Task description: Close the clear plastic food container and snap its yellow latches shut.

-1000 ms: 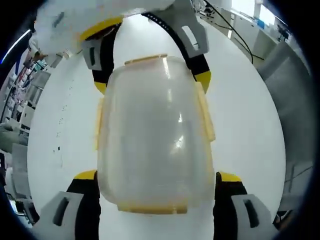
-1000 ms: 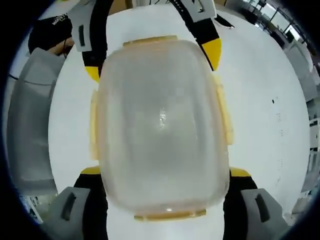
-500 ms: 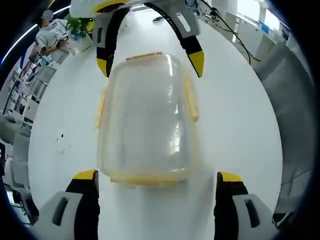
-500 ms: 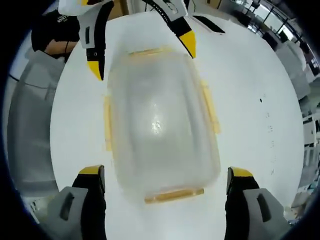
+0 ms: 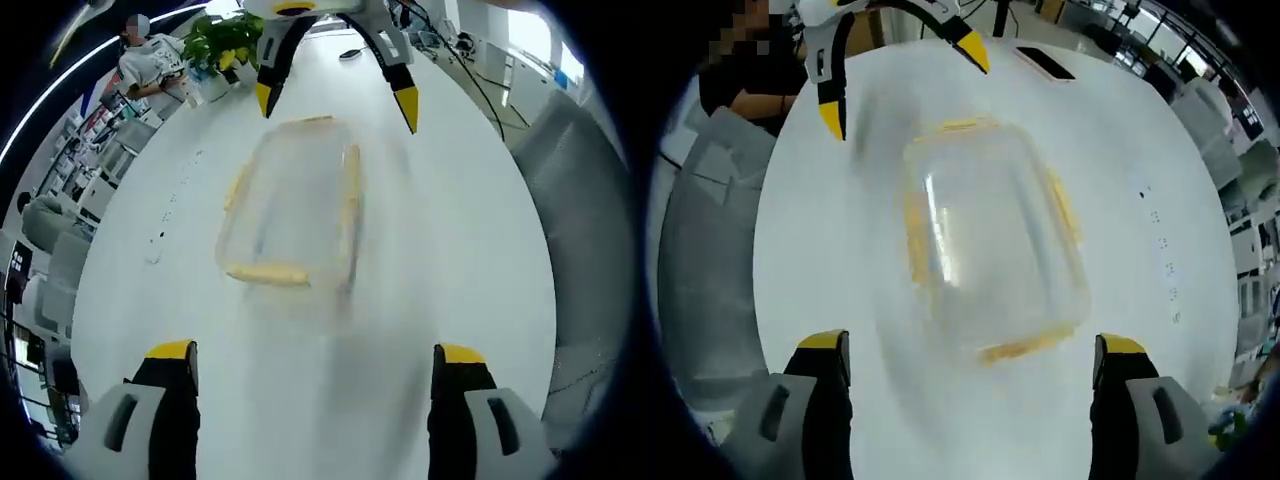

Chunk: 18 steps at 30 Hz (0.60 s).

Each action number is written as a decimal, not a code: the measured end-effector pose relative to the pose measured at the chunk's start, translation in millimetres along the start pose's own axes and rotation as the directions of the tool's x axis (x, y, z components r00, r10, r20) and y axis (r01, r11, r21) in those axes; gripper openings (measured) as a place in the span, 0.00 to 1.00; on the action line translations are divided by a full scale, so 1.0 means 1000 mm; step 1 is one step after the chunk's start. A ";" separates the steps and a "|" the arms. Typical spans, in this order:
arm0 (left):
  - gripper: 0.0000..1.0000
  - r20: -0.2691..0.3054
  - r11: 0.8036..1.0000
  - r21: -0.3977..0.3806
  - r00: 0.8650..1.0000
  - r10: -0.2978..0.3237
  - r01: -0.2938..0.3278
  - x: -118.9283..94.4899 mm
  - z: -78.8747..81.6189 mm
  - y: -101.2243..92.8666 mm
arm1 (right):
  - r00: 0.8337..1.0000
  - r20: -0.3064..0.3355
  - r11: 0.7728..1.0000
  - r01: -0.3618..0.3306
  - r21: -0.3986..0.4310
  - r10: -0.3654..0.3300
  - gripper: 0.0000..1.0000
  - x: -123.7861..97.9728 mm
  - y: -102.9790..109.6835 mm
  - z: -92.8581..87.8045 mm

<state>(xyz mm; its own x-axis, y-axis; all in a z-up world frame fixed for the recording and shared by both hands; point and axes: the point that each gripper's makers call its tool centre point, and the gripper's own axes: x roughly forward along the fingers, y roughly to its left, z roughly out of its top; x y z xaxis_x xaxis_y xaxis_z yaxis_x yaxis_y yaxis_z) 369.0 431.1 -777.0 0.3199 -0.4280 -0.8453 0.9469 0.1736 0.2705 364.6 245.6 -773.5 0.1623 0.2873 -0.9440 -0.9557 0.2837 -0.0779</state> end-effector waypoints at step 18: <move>0.94 0.340 0.949 -0.314 0.934 0.107 0.005 -0.050 0.021 -0.077 | 0.981 0.171 0.994 0.089 0.058 -0.098 0.99 -0.026 0.042 -0.003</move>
<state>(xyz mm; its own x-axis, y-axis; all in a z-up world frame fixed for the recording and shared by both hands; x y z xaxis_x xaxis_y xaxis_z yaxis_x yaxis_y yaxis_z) 281.3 420.8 -746.2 0.4109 -0.6825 -0.6044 0.8909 0.4412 0.1076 319.9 246.8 -753.5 0.2942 0.4101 -0.8633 -0.9218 0.3603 -0.1430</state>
